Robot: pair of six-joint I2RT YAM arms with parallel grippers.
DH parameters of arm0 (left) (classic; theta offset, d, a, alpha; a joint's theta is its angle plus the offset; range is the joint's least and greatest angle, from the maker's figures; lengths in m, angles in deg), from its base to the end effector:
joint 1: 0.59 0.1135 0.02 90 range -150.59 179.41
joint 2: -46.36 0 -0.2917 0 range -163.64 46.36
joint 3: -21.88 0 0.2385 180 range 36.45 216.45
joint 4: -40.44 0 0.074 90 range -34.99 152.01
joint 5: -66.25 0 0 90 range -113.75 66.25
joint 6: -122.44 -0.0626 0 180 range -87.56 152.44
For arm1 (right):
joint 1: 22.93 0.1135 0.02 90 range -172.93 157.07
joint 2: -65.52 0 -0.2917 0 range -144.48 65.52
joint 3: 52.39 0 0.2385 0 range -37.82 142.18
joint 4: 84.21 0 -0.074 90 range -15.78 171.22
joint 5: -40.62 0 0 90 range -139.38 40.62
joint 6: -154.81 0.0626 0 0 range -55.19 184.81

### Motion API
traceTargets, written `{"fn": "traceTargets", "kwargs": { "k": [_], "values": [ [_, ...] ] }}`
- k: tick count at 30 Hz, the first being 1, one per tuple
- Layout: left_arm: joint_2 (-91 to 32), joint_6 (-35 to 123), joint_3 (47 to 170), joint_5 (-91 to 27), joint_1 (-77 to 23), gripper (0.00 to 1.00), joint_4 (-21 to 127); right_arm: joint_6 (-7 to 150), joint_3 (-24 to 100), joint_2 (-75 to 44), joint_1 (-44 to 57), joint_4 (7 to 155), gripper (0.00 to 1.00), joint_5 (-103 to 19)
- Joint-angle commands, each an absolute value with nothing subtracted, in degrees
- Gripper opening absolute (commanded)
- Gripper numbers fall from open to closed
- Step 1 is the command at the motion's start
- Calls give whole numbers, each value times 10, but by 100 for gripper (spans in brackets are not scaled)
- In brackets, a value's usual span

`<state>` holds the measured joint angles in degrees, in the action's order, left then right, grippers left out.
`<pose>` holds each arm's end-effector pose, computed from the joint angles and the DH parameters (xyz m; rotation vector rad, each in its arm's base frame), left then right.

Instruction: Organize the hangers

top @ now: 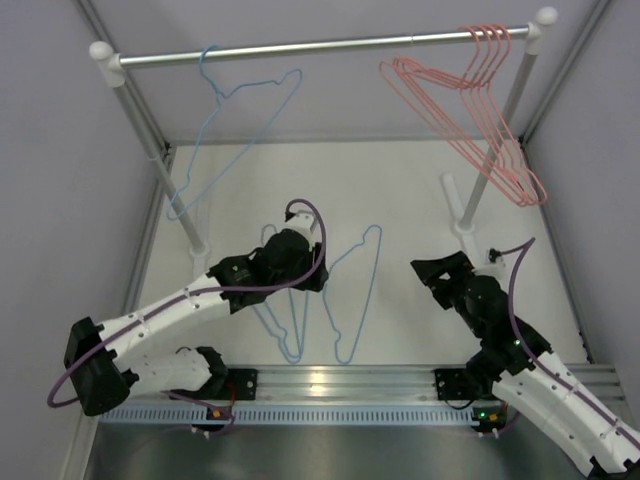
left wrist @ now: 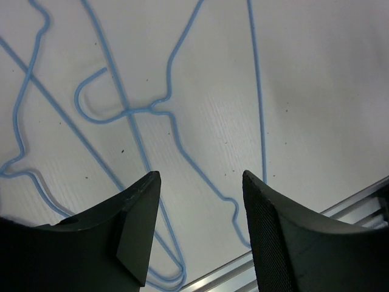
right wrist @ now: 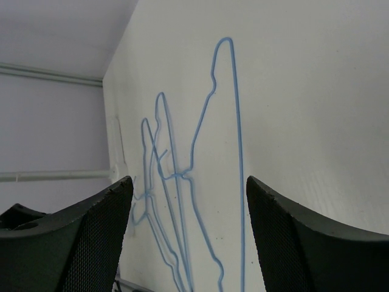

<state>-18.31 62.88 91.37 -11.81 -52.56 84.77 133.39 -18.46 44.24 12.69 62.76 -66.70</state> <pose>0.1563 -0.1789 0.3112 0.3176 2.2767 -0.5325 0.0973 0.0468 0.2250 0.7751 1.8691 0.9157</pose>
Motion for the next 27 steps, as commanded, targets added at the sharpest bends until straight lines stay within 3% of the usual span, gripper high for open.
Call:
{"fn": "traceTargets", "kwargs": {
  "k": [1, 15, 27],
  "values": [
    [-181, 693, 860, -71, -535, 60, 722, 1327, -194, 448, 135, 605, 73, -681],
    [-354, 752, 808, -2, -534, 55, 601, 1320, -204, 469, 135, 592, 73, -668],
    [-333, 756, 772, 31, -509, 55, 616, 1313, -207, 472, 135, 588, 73, -659]
  ]
}}
